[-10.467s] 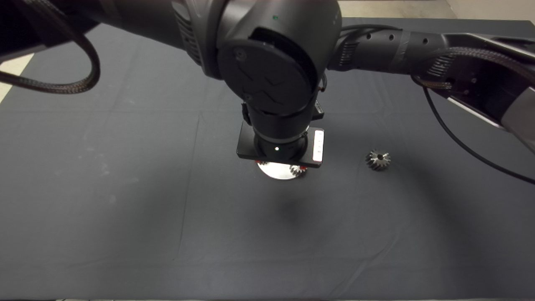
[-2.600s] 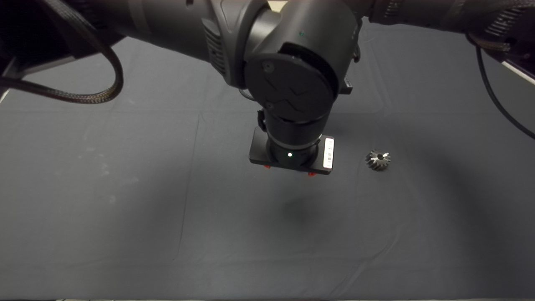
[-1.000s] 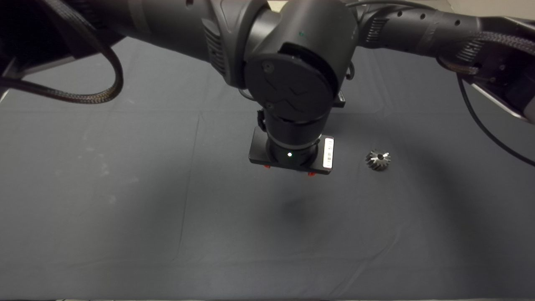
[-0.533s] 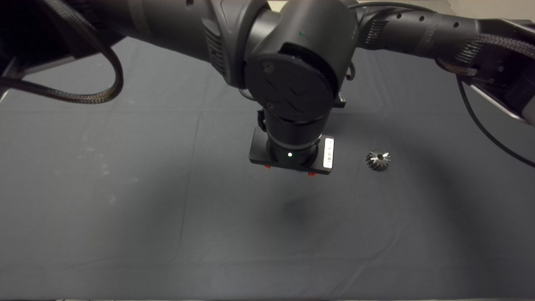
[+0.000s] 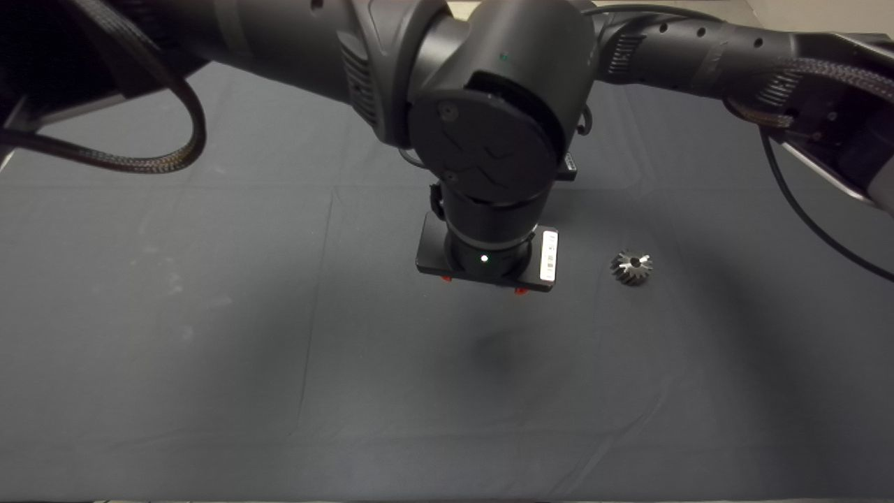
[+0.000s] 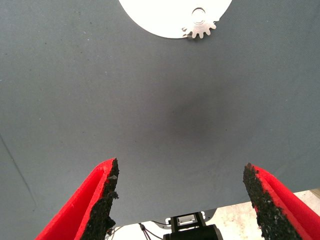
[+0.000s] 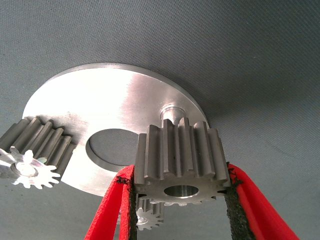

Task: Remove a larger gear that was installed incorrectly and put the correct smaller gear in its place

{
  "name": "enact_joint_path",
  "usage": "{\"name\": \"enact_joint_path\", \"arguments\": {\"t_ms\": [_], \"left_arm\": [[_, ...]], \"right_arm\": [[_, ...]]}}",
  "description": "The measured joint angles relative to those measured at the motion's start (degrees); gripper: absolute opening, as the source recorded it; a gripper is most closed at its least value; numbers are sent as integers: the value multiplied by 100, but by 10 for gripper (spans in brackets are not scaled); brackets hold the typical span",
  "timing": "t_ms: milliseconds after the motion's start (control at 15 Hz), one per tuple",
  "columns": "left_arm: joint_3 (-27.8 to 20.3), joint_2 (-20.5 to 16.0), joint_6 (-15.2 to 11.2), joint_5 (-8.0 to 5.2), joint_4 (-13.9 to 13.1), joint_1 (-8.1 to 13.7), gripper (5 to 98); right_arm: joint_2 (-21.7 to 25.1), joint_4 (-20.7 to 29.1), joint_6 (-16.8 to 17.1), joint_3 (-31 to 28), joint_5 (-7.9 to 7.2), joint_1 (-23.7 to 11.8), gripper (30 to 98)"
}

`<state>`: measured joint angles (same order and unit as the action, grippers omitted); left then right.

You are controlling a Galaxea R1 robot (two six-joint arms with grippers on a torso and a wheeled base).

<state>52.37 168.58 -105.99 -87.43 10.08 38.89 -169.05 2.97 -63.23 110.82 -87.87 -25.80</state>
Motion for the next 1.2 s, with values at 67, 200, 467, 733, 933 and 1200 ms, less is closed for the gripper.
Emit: {"name": "enact_joint_path", "arguments": {"t_ms": [67, 200, 467, 733, 933, 1200], "left_arm": [[0, 0, 1, 0, 0, 0, 635], [2, 0, 0, -2, 0, 0, 635], [2, -1, 0, -1, 0, 0, 635], [2, 0, 0, -2, 0, 0, 635], [2, -1, 1, -2, 0, 0, 635], [2, -1, 22, -2, 0, -1, 635]], "right_arm": [[0, 0, 0, 6, 2, 22, 351], [-17, -17, 0, 39, 16, 75, 351], [-50, -20, 0, 91, 11, 80, 351], [-52, -44, 0, 100, 5, 85, 351], [-52, -56, -5, 100, -2, 91, 351], [-52, -98, -27, 54, -6, 91, 354]]}}
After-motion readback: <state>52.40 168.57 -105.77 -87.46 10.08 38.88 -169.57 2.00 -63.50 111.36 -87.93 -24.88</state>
